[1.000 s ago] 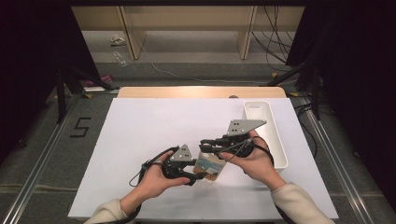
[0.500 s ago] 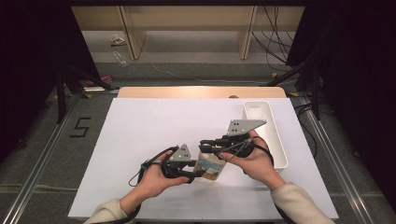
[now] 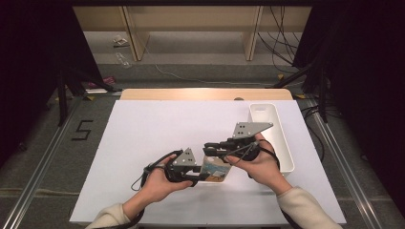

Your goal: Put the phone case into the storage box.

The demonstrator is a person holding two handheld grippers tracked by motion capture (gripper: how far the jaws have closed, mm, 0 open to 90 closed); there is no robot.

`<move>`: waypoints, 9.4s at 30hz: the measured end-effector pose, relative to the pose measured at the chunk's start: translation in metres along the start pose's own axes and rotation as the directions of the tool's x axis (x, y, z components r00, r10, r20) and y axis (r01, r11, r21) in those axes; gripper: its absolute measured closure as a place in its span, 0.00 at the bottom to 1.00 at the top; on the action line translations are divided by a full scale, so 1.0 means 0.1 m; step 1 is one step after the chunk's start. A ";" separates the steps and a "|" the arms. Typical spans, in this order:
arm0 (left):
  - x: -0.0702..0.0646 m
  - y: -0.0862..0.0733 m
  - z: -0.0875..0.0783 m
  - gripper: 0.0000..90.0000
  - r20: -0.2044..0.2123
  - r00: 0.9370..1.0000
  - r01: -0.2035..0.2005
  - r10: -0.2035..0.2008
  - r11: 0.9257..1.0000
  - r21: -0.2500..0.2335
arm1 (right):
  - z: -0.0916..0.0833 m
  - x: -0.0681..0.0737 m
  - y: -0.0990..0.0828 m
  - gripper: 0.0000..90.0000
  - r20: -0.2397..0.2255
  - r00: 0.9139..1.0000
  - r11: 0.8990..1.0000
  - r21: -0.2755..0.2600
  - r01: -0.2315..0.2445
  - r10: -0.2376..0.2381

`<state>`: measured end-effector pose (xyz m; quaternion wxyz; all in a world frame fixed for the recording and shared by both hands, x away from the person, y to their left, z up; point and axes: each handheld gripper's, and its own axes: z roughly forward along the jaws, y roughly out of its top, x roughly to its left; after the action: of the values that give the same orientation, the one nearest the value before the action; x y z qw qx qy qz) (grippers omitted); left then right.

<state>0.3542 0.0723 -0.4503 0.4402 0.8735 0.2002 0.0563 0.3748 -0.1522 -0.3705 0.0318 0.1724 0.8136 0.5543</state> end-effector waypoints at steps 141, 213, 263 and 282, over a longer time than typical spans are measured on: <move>0.16 0.03 -0.23 0.88 -0.255 0.949 0.177 -0.188 0.982 -0.065 | 0.11 -0.13 -0.20 0.00 0.268 0.959 0.988 -0.146 -0.056 0.094; 0.09 0.15 -0.05 0.88 -0.252 0.948 0.180 -0.194 0.981 -0.079 | 0.13 -0.17 -0.18 0.00 0.346 0.928 0.981 -0.178 -0.079 0.137; -0.02 0.20 0.09 0.88 -0.221 0.960 0.162 -0.173 0.984 -0.067 | 0.16 -0.17 -0.19 0.01 0.351 0.924 0.978 -0.191 -0.085 0.149; -0.01 0.20 0.09 0.88 -0.221 0.958 0.171 -0.184 0.982 -0.079 | 0.15 -0.17 -0.19 0.11 0.352 0.923 0.975 -0.206 -0.084 0.154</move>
<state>0.3621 0.0548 -0.4394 0.4432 0.8265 0.3250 0.1219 0.3897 -0.1505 -0.3958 0.1650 0.3182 0.7258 0.5872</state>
